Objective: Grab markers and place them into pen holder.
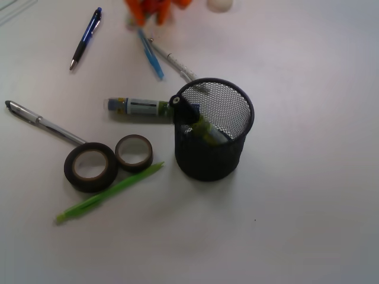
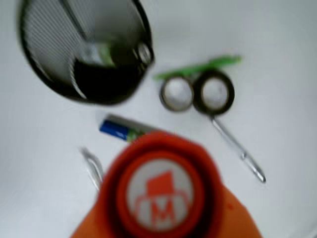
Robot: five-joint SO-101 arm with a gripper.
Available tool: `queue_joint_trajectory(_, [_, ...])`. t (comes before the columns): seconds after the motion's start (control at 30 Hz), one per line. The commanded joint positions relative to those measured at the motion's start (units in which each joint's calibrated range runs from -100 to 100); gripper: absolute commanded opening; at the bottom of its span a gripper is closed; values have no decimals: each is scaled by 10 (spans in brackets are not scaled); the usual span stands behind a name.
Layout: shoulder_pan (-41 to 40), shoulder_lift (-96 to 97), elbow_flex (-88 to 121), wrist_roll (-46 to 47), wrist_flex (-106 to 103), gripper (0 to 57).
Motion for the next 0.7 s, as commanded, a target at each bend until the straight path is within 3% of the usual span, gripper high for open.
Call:
queue_joint_trajectory(0.0, [-57,-34,-49,-35,-85,5])
queue_joint_trajectory(0.2, [-133,-28,-34,-77,-274,5])
queue_joint_trajectory(0.67, [-119,-37,359,-107,-686,4])
